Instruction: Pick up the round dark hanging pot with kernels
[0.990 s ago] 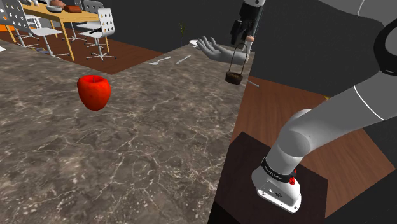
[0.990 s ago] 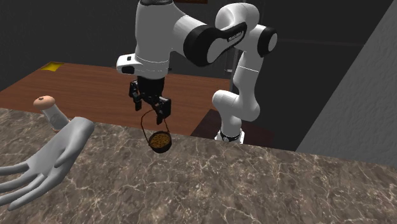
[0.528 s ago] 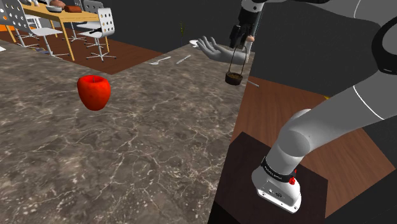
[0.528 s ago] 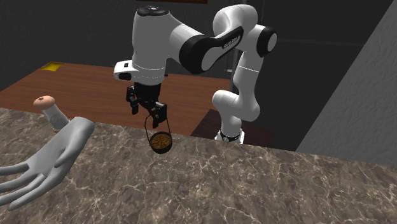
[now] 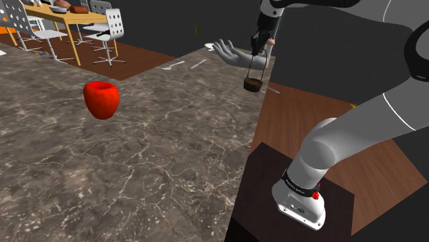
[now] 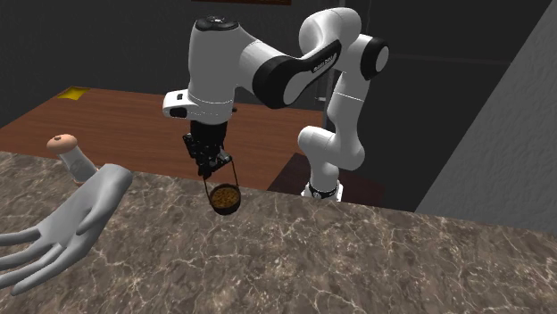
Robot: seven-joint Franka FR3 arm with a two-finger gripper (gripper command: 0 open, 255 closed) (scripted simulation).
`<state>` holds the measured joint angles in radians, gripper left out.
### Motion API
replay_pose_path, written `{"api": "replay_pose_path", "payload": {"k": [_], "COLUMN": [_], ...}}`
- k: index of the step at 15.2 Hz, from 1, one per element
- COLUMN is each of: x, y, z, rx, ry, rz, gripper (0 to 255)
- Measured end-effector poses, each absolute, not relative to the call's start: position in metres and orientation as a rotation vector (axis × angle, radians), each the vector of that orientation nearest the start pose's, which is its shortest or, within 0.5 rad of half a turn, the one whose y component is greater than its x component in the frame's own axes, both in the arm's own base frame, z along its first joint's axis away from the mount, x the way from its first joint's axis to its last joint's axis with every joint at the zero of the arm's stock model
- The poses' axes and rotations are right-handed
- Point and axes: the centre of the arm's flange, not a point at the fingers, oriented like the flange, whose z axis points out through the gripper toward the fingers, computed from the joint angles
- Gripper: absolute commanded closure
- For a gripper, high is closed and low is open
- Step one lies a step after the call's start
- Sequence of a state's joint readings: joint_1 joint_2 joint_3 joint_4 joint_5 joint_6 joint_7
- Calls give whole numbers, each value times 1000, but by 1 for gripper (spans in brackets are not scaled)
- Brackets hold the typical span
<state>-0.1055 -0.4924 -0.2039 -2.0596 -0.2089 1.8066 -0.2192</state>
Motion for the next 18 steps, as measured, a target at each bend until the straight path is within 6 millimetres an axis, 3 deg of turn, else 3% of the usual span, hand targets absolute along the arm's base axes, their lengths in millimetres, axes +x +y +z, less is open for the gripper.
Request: {"api": "replay_pose_path", "payload": {"k": [7,18], "x": [391,392], "y": [-164,-165], "z": [652,707], "rx": [-3291,-3291], "ry": [86,86], "rz": [-322,-321], "gripper": [255,255]}}
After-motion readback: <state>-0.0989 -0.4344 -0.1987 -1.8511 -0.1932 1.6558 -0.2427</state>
